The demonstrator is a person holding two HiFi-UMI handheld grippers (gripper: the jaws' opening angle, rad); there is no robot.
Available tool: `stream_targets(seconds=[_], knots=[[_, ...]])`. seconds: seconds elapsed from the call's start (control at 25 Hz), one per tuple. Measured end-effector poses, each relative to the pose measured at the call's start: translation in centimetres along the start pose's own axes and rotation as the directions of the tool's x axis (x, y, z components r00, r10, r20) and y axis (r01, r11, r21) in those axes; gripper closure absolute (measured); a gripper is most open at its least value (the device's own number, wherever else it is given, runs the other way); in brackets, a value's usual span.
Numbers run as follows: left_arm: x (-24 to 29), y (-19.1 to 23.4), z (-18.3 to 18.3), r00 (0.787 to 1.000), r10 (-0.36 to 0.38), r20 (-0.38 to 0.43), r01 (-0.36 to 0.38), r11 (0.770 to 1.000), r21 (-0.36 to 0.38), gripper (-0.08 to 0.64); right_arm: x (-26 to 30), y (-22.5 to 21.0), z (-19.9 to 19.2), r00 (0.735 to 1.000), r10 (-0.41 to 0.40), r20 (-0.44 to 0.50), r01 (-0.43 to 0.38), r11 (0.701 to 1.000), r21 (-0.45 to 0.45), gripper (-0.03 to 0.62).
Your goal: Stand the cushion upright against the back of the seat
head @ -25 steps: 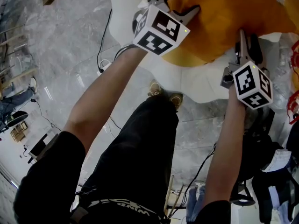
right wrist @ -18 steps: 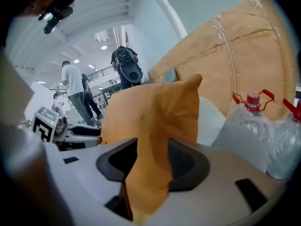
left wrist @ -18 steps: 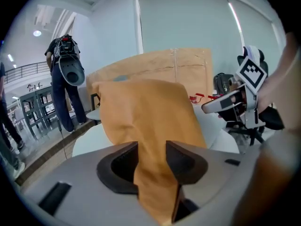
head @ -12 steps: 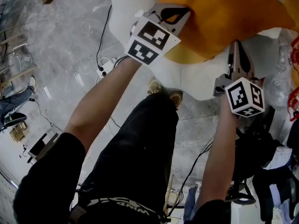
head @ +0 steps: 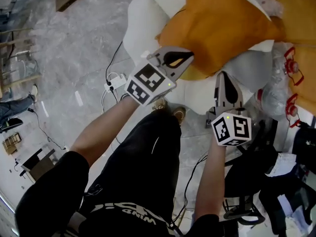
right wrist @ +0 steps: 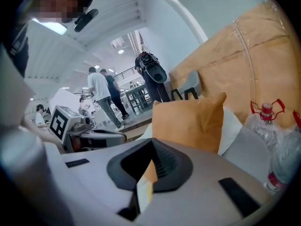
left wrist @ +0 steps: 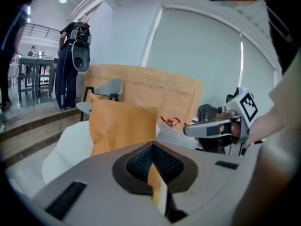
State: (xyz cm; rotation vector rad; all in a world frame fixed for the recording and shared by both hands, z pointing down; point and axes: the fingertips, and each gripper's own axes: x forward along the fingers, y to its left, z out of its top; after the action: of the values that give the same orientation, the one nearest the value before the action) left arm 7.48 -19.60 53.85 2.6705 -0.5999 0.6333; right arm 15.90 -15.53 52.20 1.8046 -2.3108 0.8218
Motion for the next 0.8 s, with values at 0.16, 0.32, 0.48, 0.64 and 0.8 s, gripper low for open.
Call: stream_targets(seconds=[0.16, 0.32, 0.48, 0.64, 0.8], knots=[[-6.8, -5.5, 3.4, 0.999, -0.038, 0.028, 0.039, 0.999, -0.037, 0.554, -6.3, 6.2, 4.1, 0.998, 0.063, 0.024, -0.063, 0.998, 0.018, 0.572], [-14.0, -10.9, 8.1, 0.993, -0.098, 0.066, 0.104, 0.99, -0.094, 0.554, -12.3, 12.5, 8.3, 0.983, 0.181, 0.037, -0.182, 0.983, 0.014, 0.572], [-21.7, -16.2, 13.0, 0.982, -0.149, 0.113, 0.156, 0.986, -0.056, 0.554, -19.4, 19.6, 11.0, 0.949, 0.315, 0.013, -0.314, 0.948, -0.046, 0.572], [-28.4, -20.8, 18.1, 0.967, -0.183, 0.179, 0.182, 0.983, 0.022, 0.554, -26.2, 25.3, 15.4, 0.891, 0.448, 0.07, -0.443, 0.893, -0.078, 0.572], [-32.2, -23.8, 22.0, 0.955, -0.176, 0.238, 0.158, 0.983, 0.094, 0.554, -30.1, 28.1, 20.4, 0.848, 0.5, 0.175, -0.486, 0.866, -0.119, 0.572]])
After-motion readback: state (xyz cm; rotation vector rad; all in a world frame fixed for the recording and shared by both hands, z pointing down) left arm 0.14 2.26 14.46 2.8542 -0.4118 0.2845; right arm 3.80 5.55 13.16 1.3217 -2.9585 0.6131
